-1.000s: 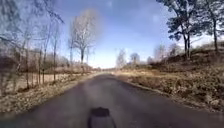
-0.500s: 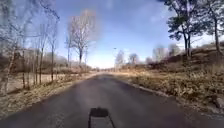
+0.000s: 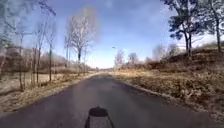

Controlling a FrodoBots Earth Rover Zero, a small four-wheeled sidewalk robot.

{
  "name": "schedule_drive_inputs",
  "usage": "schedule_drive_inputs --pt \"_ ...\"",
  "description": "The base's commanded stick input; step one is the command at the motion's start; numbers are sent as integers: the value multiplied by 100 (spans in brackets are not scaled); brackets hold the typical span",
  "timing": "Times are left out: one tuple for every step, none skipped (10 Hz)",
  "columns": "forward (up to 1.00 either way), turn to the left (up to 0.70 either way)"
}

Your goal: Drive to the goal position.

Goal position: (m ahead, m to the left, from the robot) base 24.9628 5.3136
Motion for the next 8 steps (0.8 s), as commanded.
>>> schedule_drive_inputs --pt "85 6" --pt "85 6" --pt "85 6" --pt "85 6" --pt "85 6" --pt "85 6" --pt "85 6" --pt "85 6"
